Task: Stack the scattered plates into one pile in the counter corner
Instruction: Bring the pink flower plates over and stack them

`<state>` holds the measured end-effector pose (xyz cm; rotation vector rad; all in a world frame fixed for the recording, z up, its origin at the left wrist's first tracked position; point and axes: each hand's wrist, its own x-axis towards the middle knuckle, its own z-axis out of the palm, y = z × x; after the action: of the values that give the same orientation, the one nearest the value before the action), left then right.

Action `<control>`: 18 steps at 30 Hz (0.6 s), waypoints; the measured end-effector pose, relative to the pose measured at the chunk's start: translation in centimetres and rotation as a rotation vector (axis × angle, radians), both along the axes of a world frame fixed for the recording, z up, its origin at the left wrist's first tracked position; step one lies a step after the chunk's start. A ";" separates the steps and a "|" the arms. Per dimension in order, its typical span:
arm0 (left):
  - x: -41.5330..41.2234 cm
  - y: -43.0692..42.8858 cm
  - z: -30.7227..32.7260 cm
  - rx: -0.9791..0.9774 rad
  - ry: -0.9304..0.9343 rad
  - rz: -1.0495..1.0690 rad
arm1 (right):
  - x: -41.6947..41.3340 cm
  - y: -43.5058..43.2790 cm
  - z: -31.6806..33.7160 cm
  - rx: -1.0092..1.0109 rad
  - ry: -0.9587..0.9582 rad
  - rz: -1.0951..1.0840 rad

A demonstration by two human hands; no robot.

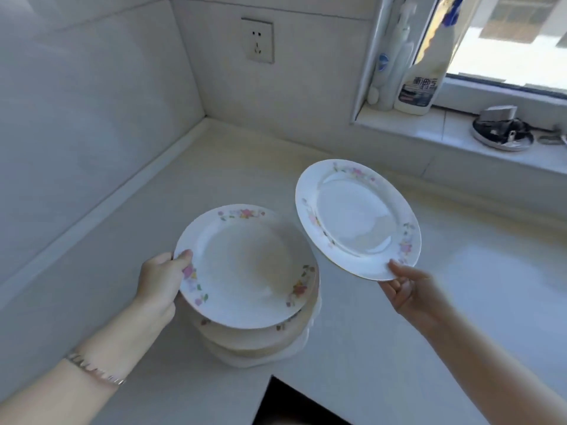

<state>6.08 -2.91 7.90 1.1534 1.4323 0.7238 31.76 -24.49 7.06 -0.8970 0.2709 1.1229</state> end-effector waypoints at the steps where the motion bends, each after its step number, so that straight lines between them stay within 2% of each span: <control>1: -0.5 0.4 -0.4 -0.010 0.002 -0.001 | -0.3 0.5 -0.1 -0.005 -0.010 0.014; 5: -1.6 1.0 -1.9 -0.049 0.030 -0.100 | -0.9 1.7 -0.2 -0.046 -0.083 0.063; 14: -3.6 2.0 -2.8 0.223 0.700 -0.497 | -1.0 3.3 -0.9 -0.110 -0.193 0.146; 18: -3.1 1.9 -3.1 0.336 0.839 -0.514 | -1.1 3.3 -0.8 -0.153 -0.255 0.211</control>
<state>2.98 -0.96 4.83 2.1502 1.5861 0.0883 30.63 -21.19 6.22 -1.2150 0.0529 1.1777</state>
